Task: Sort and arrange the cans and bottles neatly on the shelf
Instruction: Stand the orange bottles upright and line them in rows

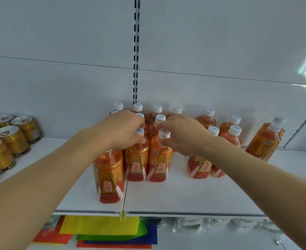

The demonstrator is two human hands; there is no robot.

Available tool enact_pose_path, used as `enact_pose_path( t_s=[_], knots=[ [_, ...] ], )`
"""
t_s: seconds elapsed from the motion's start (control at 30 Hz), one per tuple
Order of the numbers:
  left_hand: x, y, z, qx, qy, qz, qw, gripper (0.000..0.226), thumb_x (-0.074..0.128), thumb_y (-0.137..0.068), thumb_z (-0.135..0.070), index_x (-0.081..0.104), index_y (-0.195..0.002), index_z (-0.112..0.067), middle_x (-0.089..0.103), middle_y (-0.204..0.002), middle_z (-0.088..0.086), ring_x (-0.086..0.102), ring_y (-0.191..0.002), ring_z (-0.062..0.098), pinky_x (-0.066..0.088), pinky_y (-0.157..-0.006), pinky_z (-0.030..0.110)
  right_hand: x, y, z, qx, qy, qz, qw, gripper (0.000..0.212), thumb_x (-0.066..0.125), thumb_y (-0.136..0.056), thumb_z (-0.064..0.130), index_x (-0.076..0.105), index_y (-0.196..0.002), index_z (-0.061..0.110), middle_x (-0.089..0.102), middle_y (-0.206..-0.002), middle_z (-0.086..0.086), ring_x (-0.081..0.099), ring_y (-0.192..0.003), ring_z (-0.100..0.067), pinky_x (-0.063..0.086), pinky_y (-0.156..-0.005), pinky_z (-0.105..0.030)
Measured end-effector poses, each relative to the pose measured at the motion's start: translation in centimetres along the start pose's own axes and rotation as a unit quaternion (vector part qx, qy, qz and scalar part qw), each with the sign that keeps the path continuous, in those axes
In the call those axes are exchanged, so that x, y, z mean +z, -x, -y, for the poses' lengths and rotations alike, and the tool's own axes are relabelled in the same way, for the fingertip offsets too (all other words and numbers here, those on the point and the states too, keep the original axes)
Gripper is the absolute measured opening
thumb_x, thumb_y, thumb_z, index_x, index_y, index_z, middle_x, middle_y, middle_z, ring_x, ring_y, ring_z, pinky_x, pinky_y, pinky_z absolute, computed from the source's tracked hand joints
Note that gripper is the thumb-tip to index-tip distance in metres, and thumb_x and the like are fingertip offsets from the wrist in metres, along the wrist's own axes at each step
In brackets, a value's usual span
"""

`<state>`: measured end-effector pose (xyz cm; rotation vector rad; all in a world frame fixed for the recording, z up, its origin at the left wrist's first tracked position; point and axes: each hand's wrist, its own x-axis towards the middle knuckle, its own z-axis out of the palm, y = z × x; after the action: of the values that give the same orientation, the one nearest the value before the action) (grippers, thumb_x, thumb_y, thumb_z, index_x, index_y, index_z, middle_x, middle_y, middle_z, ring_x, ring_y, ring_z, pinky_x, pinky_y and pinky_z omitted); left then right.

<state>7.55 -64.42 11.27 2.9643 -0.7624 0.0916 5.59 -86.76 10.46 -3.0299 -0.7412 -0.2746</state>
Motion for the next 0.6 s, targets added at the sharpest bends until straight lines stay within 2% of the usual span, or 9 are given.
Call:
enact_pose_path(
  t_s=[0.07, 0.17, 0.27, 0.4, 0.5, 0.6],
  knots=[
    [0.0, -0.2, 0.2, 0.004, 0.003, 0.004, 1.000, 0.026, 0.073, -0.091, -0.052, 0.058, -0.094, -0.031, 0.059, -0.094, -0.008, 0.055, -0.088, 0.017, 0.042, -0.069, 0.036, 0.3, -0.5, 0.1, 0.002, -0.005, -0.004, 1.000, 0.044, 0.068, -0.097, 0.051, 0.064, -0.137, 0.033, 0.066, -0.118, 0.007, 0.056, -0.114, -0.019, 0.043, -0.081, -0.035],
    [0.2, -0.4, 0.7, 0.007, 0.010, 0.002, 1.000, 0.031, 0.073, -0.091, -0.053, 0.063, -0.108, -0.029, 0.062, -0.100, -0.007, 0.057, -0.093, 0.017, 0.047, -0.074, 0.037, 0.8, -0.8, -0.1, 0.003, -0.010, -0.004, 1.000, 0.044, 0.068, -0.097, 0.051, 0.064, -0.137, 0.032, 0.066, -0.120, 0.006, 0.055, -0.118, -0.021, 0.040, -0.082, -0.035],
    [0.4, -0.4, 0.8, 0.010, 0.012, -0.008, 1.000, 0.031, 0.073, -0.091, -0.052, 0.066, -0.107, -0.026, 0.063, -0.097, -0.006, 0.060, -0.093, 0.017, 0.051, -0.077, 0.039, 1.1, -0.6, -0.3, 0.011, -0.010, -0.007, 1.000, 0.044, 0.067, -0.098, 0.049, 0.063, -0.139, 0.031, 0.065, -0.120, 0.006, 0.054, -0.118, -0.021, 0.039, -0.082, -0.035],
    [0.5, -0.3, 0.7, 0.009, 0.008, -0.011, 1.000, 0.028, 0.071, -0.091, -0.054, 0.062, -0.102, -0.030, 0.058, -0.092, -0.012, 0.057, -0.090, 0.015, 0.045, -0.073, 0.037, 1.5, 0.0, -0.2, 0.016, -0.015, -0.011, 1.000, 0.052, 0.061, -0.102, 0.048, 0.052, -0.151, 0.032, 0.063, -0.125, 0.005, 0.051, -0.124, -0.023, 0.046, -0.092, -0.039],
    [0.5, -0.6, 0.8, 0.017, 0.014, -0.006, 1.000, 0.039, 0.069, -0.091, -0.059, 0.062, -0.118, -0.032, 0.059, -0.110, -0.012, 0.058, -0.103, 0.014, 0.052, -0.085, 0.042, 1.8, 0.9, -0.4, 0.001, 0.001, -0.021, 1.000, 0.060, 0.053, -0.103, 0.053, 0.044, -0.158, 0.028, 0.062, -0.130, 0.001, 0.051, -0.128, -0.026, 0.050, -0.103, -0.046],
    [0.0, -0.8, 0.5, 0.032, 0.053, -0.029, 0.998, 0.060, 0.059, -0.089, -0.071, 0.057, -0.134, -0.032, 0.059, -0.126, -0.012, 0.059, -0.113, 0.015, 0.053, -0.093, 0.043, 1.2, 2.2, -1.1, 0.011, 0.006, -0.036, 0.999, 0.073, 0.044, -0.099, 0.064, 0.035, -0.163, 0.029, 0.057, -0.144, 0.002, 0.047, -0.139, -0.026, 0.045, -0.112, -0.047]
  ],
)
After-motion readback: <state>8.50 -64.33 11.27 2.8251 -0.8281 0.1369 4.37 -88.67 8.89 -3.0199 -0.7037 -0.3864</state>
